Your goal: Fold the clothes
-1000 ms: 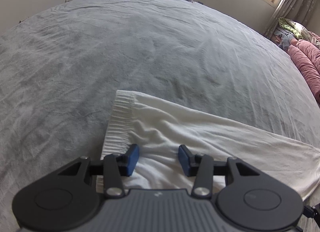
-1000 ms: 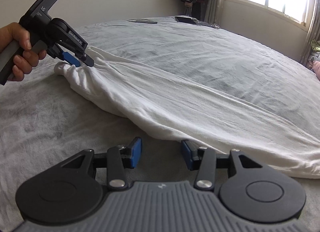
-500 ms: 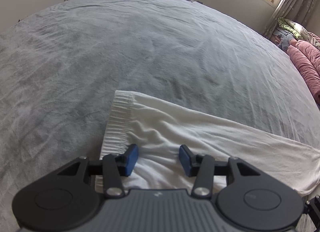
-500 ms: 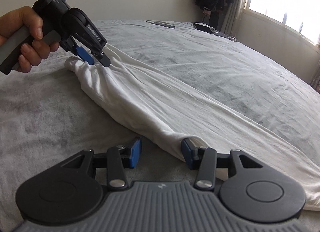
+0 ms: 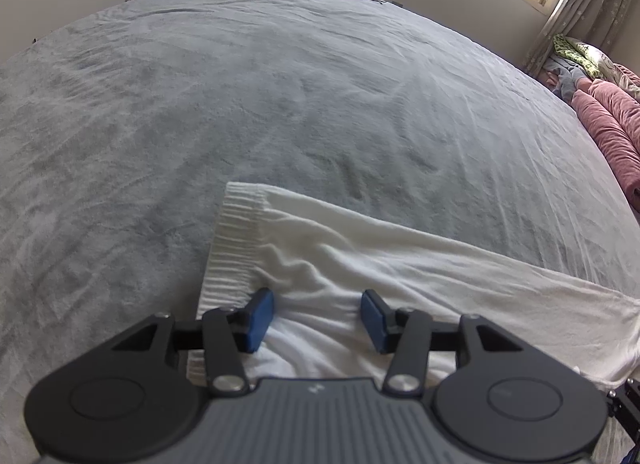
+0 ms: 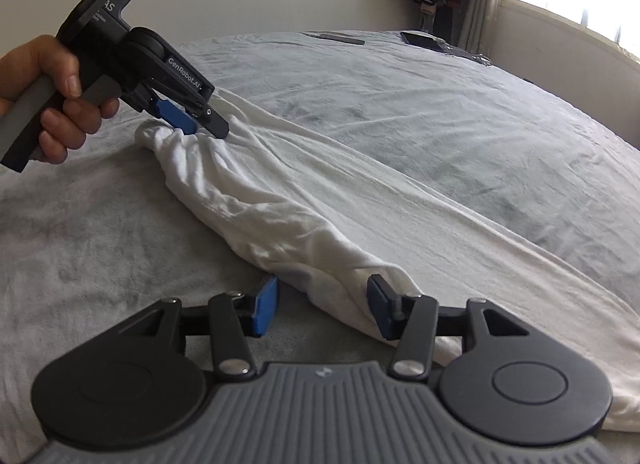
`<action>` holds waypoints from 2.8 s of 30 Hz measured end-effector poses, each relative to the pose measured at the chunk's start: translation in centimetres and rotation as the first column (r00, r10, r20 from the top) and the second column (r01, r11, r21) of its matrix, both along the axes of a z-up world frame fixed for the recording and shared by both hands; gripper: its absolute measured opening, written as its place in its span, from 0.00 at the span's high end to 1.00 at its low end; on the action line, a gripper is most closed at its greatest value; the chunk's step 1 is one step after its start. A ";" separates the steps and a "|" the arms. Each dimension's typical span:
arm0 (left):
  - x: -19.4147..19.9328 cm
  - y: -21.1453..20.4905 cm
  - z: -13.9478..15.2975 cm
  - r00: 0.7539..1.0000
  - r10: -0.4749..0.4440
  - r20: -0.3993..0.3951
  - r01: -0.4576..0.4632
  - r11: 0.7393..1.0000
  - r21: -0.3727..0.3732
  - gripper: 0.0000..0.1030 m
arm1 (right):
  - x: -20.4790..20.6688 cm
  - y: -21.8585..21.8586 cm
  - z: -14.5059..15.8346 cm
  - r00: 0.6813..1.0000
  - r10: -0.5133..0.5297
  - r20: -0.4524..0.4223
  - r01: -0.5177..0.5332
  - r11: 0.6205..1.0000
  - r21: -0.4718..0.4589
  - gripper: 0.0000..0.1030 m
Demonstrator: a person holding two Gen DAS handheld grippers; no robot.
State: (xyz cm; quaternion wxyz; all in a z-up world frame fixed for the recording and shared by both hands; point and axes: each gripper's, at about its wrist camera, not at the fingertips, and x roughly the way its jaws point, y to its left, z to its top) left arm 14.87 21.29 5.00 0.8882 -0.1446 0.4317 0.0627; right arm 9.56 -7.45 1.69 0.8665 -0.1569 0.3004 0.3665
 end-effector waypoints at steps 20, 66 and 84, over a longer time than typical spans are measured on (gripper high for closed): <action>-0.1 0.1 0.1 1.000 0.001 -0.002 -0.001 1.000 -0.008 0.51 | 1.7 2.5 -0.1 0.993 0.023 -0.116 -0.020 0.999 0.026 0.40; -7.0 7.1 1.8 0.980 0.192 -0.055 -0.200 0.943 -0.264 0.36 | -3.0 -4.3 -0.8 0.902 -0.129 -0.412 0.363 0.742 0.563 0.93; -5.9 4.4 -0.8 0.933 0.359 -0.016 -0.349 0.896 -0.275 0.88 | -3.7 -2.5 -1.2 0.910 -0.193 -0.368 0.357 0.817 0.453 0.93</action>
